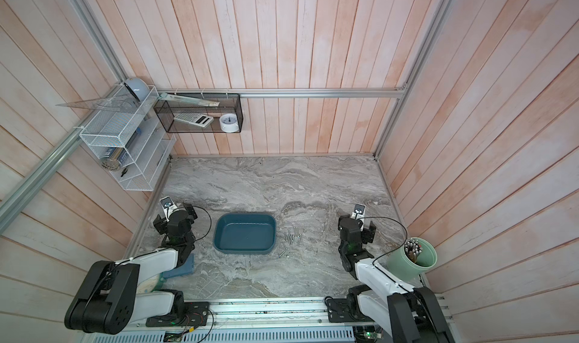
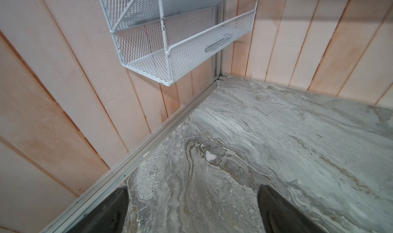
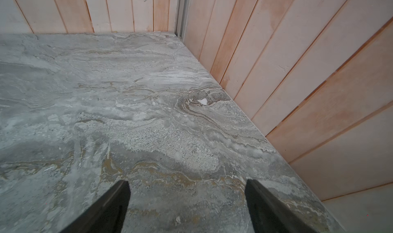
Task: Take out the screws from the storage box
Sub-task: Reset both arms
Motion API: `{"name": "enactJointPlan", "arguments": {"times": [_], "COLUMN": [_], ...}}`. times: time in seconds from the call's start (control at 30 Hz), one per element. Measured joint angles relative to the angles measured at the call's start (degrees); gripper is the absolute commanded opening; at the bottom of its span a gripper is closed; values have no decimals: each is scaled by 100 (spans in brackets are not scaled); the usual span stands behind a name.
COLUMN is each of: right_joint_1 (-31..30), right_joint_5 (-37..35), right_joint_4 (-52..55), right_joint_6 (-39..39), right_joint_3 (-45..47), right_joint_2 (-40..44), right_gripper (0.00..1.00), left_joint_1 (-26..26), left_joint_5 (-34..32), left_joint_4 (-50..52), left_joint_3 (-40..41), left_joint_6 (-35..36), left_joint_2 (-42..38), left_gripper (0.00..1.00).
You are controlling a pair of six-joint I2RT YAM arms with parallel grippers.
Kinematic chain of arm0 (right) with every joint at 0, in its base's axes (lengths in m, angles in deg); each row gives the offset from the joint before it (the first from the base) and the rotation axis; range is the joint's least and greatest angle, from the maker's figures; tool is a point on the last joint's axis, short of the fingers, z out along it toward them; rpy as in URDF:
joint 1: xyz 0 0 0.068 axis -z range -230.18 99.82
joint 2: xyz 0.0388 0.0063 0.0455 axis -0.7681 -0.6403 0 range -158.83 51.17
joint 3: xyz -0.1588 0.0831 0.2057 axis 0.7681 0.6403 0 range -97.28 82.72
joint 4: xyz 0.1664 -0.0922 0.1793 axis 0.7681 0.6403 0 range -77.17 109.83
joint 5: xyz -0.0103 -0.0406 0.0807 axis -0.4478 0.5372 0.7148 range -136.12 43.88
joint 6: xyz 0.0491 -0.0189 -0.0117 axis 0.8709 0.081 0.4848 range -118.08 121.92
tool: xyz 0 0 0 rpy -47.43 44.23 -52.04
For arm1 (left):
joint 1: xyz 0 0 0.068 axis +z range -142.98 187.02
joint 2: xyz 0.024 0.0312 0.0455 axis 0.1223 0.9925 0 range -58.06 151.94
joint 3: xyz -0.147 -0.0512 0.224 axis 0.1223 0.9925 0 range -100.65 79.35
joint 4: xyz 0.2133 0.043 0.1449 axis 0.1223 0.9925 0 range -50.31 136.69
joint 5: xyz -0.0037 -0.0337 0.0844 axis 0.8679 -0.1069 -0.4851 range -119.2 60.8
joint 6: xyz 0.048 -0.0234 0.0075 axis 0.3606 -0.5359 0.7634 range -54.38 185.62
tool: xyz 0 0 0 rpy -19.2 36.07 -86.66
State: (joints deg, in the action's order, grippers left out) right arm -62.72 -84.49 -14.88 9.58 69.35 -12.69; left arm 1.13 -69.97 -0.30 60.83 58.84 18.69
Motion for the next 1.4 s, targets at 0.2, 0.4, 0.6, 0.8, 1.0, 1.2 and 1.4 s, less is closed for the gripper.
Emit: {"name": "enactJointPlan", "arguments": {"times": [0.2, 0.4, 0.6, 0.8, 1.0, 1.2, 1.4], "right_joint_1": [295, 461, 553, 627, 636, 636, 636], "right_joint_5": [319, 745, 1060, 1303, 1364, 1388, 1390], "right_joint_4": [-546, -986, -2376, -2529, -2651, -2673, -2673], "right_joint_6": [-59, -289, -450, -490, -492, -492, -492], "right_joint_3": [-721, -918, -619, -649, -651, -651, -651], "right_joint_2": [-1115, -1569, -2518, -2614, -2614, -2614, -2614], "right_gripper": [95, 96, 98, 98, 98, 98, 98], "left_joint_1": [142, 306, 319, 326, 326, 326, 326], "left_joint_5": [507, 1410, 1620, 1633, 1633, 1633, 1633], "left_joint_4": [-319, -990, -1279, -1364, -1366, -1370, -1388], "left_joint_3": [-374, -295, -133, -136, -136, -136, -136], "left_joint_6": [17, 116, 116, 116, 116, 118, 118], "left_joint_2": [555, 1062, 1250, 1252, 1252, 1252, 1252], "left_gripper": [100, 100, 100, 100, 100, 100, 100]}}
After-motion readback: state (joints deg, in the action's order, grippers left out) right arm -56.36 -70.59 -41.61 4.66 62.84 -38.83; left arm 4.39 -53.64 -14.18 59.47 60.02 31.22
